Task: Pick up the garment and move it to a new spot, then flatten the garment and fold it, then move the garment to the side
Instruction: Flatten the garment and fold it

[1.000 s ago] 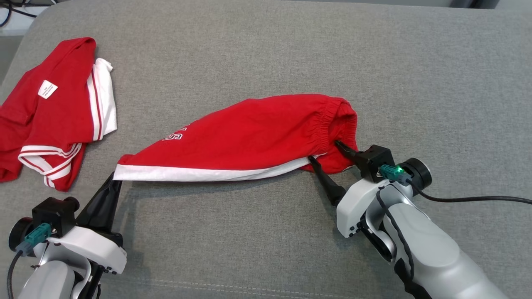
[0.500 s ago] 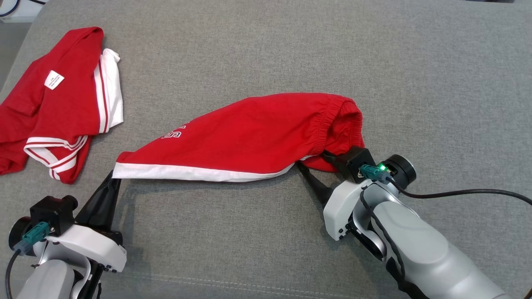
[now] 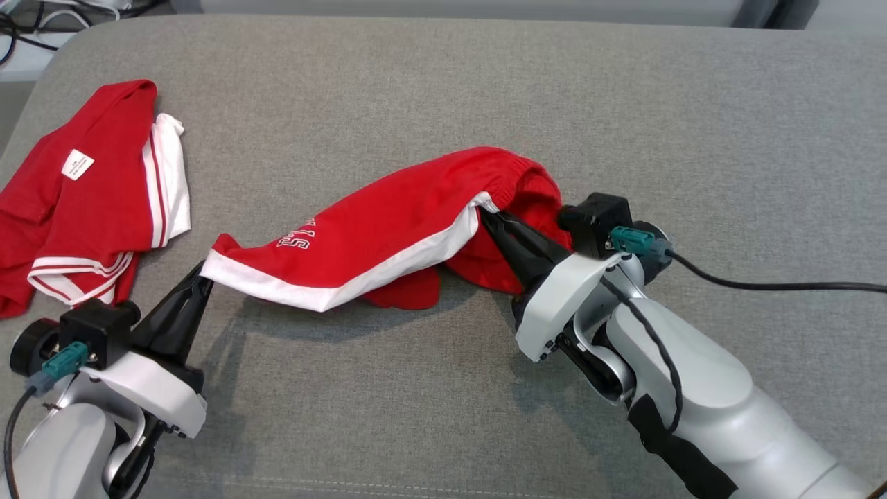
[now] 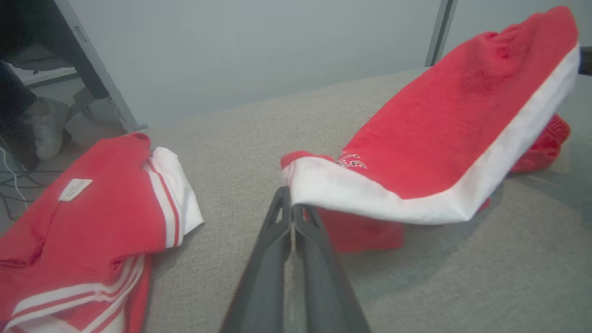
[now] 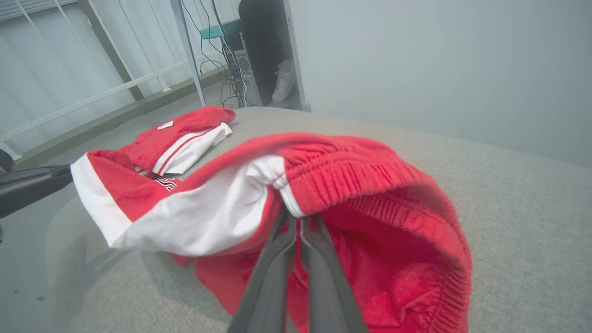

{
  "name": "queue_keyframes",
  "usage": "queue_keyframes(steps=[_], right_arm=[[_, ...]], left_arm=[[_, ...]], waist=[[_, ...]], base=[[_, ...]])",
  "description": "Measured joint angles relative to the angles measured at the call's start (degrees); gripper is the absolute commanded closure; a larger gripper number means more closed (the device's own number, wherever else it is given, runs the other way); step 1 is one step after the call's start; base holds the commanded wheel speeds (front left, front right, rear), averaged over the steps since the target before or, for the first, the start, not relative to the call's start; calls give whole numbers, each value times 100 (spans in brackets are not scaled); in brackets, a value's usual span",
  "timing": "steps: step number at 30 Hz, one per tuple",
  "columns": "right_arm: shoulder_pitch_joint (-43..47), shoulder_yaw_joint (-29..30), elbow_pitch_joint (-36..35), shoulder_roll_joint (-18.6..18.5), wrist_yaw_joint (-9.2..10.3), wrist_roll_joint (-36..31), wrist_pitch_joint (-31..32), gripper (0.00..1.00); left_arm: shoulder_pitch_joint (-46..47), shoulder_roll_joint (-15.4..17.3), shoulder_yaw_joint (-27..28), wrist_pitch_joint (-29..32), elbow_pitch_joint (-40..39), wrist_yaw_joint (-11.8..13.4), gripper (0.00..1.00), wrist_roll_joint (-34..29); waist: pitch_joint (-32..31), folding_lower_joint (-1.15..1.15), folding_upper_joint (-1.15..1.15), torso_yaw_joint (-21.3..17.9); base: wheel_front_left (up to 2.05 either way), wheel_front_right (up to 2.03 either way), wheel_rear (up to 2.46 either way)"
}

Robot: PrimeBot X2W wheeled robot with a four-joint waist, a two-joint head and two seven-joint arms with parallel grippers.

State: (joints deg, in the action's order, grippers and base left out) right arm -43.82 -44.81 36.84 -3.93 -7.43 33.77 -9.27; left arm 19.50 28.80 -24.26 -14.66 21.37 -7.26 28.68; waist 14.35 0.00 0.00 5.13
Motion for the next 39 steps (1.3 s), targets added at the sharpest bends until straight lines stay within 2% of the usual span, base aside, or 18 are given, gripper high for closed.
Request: queue_keyframes(steps=[8, 13, 16, 19, 24, 29, 32, 36, 39], right_arm=[[-483, 265, -361, -129, 0, 825, 286, 100], [-1385, 831, -18, -212, 1, 873, 298, 100], [-1654, 906, 120, -196, 1, 892, 422, 100], [-2029, 921, 281, -142, 0, 1002, 590, 100], [-2132, 846, 145, -211, 0, 1247, 965, 100], [-1546, 291, -381, -501, 1, 1661, 1941, 100], [-944, 70, -772, -758, 1, 2013, 2624, 100], [-358, -27, -1457, -936, 1, 2434, 3401, 100], [10, 32, -1993, -1015, 1, 2590, 3887, 100]], left_arm=[[1218, 787, -1035, 36, 374, -2, 100, 538], [2580, 1401, -1831, 289, 502, -24, 100, 1013], [2987, 1521, -2012, 287, 595, -25, 100, 1078], [3481, 1570, -2245, 209, 787, -25, 100, 1462], [3479, 1684, -2759, 82, 767, -25, 100, 1841], [2658, 1875, -3338, 56, 621, -24, 100, 2551], [2146, 1997, -3751, 346, 293, -24, 100, 3105], [1963, 2392, -4116, 817, -575, -24, 100, 3829], [1968, 2876, -4334, 1235, -1399, -24, 100, 4183]], waist=[[-229, 0, 0, -278], [-347, 0, 0, -460], [-378, 0, 0, -494], [-394, 0, 0, -523], [-404, 0, 0, -513], [-434, 0, 0, -530], [-463, 0, 0, -545], [-527, 0, 0, -565], [-592, 0, 0, -584]], base=[[0, 0, 0], [0, 0, 0], [0, 0, 0], [0, 0, 0], [0, 0, 0], [0, 0, 0], [0, 0, 0], [0, 0, 0], [0, 0, 0]])
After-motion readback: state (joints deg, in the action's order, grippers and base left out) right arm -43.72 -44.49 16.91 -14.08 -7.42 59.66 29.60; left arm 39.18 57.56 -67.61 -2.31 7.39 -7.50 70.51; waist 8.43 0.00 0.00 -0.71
